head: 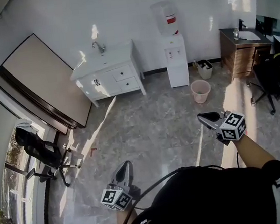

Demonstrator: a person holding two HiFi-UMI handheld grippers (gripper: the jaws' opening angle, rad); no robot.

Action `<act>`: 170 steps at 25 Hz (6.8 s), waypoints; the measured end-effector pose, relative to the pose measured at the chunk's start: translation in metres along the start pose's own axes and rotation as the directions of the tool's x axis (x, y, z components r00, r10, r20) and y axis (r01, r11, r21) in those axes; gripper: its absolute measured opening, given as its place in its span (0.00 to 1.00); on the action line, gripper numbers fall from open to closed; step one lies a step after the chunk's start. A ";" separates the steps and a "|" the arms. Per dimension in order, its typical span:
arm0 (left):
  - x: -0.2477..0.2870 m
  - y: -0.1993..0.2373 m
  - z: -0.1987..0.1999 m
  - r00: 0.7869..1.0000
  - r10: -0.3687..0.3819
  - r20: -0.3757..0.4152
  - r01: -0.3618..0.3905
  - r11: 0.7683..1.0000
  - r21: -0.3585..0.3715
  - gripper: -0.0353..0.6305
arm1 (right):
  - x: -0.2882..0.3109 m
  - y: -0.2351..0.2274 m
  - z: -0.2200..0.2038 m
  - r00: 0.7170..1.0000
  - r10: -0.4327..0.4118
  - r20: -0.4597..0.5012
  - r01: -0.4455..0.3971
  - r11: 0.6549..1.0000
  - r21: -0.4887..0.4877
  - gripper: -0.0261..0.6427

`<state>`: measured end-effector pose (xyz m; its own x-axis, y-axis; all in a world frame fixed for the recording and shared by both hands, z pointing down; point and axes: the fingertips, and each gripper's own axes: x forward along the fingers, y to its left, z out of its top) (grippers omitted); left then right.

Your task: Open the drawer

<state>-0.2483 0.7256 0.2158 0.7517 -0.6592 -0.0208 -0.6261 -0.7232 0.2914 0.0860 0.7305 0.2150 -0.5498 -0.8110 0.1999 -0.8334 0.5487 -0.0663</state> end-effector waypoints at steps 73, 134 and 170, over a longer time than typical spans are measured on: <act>0.518 0.536 0.135 0.986 0.162 0.022 -0.162 0.987 -0.014 0.05 | 0.665 -0.464 0.138 0.982 0.185 -0.023 -0.185 0.983 0.015 0.04; 1.043 0.899 0.188 0.985 0.166 -0.053 -0.170 0.983 -0.071 0.05 | 1.084 -0.905 0.221 0.972 0.223 -0.078 -0.225 0.974 -0.020 0.04; 0.979 1.013 -0.081 0.877 0.338 -0.340 -0.411 0.895 -0.171 0.05 | 1.247 -0.730 0.019 0.739 0.575 -0.351 -0.607 0.795 0.025 0.04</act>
<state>-0.1299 -0.6363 0.5677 0.5182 -0.7530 0.4055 -0.8344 -0.3412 0.4328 0.0072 -0.6852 0.4940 -0.8660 -0.2128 0.4525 -0.3302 0.9229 -0.1980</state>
